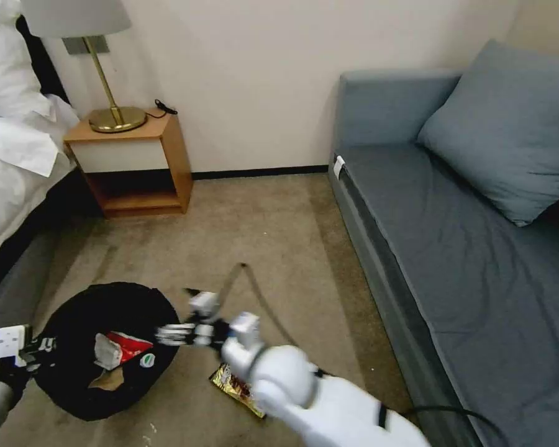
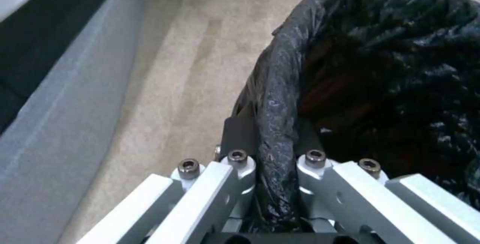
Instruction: Pick up the trash bin, then pick up the garbage on the floor and place it into the trash bin.
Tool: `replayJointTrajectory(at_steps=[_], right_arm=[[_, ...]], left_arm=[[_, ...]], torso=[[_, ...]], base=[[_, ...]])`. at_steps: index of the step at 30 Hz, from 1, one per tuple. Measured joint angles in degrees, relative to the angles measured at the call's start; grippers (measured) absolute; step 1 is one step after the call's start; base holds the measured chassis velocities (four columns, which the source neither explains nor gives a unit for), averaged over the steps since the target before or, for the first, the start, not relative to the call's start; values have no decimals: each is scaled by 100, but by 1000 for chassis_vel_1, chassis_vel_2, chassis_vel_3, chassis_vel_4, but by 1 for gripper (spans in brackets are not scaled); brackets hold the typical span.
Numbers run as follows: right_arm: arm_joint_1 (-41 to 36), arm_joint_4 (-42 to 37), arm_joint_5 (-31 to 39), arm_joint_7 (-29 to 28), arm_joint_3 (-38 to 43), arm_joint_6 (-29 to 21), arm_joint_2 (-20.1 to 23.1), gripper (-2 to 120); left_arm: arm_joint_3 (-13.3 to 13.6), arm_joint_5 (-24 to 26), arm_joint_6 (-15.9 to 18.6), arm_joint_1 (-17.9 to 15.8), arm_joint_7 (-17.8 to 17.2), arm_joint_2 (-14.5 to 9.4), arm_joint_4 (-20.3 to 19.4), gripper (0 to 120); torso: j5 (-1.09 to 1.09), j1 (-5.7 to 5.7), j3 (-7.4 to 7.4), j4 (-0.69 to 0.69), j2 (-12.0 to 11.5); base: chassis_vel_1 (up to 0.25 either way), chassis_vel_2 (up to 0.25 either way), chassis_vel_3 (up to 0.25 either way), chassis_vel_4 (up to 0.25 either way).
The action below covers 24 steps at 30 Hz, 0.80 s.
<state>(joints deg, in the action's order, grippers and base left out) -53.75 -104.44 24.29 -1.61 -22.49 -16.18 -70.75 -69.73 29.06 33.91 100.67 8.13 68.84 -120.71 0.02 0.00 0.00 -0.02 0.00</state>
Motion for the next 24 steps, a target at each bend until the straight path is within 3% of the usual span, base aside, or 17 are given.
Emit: replayJointTrajectory(at_steps=[4,9,13,24], right_arm=[[-242,209,-449,413,219,-371,635,100],[-242,676,-655,667,69,-547,755,100],[-180,894,-665,784,-94,-632,737,100],[318,2374,-500,897,-833,-886,140,100]], left_arm=[[-24,12,13,44,-10,58,-88,5],[-23,2,20,66,-20,172,-218,5],[-23,1,21,88,-19,197,-262,5],[-122,74,35,112,-13,199,-275,5]], torso=[[0,0,0,0,0],[0,0,0,1,0],[-1,0,0,1,0],[-2,0,0,2,0]], base=[[0,0,0,0],[0,0,0,0],[0,0,0,0],[0,0,0,0]])
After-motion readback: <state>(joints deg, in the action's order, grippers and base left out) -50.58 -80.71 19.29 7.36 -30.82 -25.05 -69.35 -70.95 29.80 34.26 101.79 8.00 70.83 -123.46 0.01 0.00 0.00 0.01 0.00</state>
